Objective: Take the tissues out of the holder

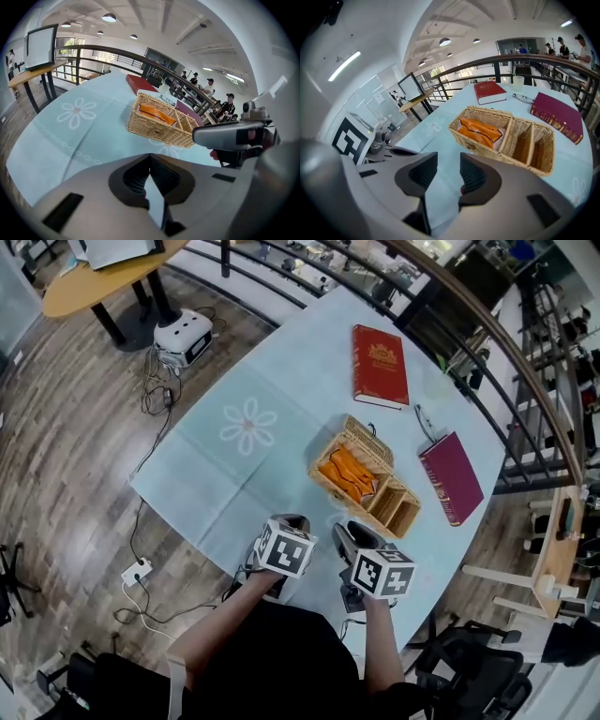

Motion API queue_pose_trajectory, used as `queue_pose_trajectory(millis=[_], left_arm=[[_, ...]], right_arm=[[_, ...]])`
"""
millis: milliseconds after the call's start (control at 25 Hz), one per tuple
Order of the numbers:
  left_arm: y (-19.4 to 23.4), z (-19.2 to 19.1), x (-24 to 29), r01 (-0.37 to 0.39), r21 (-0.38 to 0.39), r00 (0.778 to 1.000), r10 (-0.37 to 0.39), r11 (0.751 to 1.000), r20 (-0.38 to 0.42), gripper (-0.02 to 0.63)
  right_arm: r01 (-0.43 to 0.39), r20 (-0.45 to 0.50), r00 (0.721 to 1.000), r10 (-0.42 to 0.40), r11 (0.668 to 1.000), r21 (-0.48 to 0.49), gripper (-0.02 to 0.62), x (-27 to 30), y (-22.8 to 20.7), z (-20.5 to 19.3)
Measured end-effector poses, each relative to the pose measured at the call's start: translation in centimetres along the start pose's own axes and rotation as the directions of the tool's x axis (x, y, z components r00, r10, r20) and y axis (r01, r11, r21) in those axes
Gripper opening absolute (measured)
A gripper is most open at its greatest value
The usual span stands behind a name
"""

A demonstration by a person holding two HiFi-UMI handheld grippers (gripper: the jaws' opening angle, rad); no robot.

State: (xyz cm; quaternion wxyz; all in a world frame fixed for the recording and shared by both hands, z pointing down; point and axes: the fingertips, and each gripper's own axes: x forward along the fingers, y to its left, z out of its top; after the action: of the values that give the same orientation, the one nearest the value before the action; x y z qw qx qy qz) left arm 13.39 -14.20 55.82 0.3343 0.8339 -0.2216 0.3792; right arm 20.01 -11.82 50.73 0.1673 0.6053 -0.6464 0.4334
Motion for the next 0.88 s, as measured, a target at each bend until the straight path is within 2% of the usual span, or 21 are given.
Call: queue_pose_trajectory(millis=[240,560,720,880], left_arm=[[1.3,1.1,1.1,0.012,-0.024,1.000,-0.012,1.000,-0.003,0.009],[2.5,2.0,2.3,0.016,-0.050,1.000,-0.016,0.999,0.001,0.010],[2.9,2.1,2.8,0.019,-0.062,1.000,-0.019,0.998,-0.003,0.010],[3.1,2.2,3.4,0.020,-0.066,1.000,-0.021,0.998,-0.010,0.009]], right_arm=[[0.032,-0.017,0.999,-0.033,0.998,-0.057,0.160,1.8,-1.6,2.8],[0.047,-0.083,0.995,-0.062,0.983,-0.176,0.204,4.1,-3.3,4.4],[0.063,-0.108,0.990,-0.091,0.970,-0.237,0.206,5.0,-4.7,5.7],[0.070,-0.133,0.985,-0.107,0.964,-0.257,0.210,6.1,-5.9,6.2]])
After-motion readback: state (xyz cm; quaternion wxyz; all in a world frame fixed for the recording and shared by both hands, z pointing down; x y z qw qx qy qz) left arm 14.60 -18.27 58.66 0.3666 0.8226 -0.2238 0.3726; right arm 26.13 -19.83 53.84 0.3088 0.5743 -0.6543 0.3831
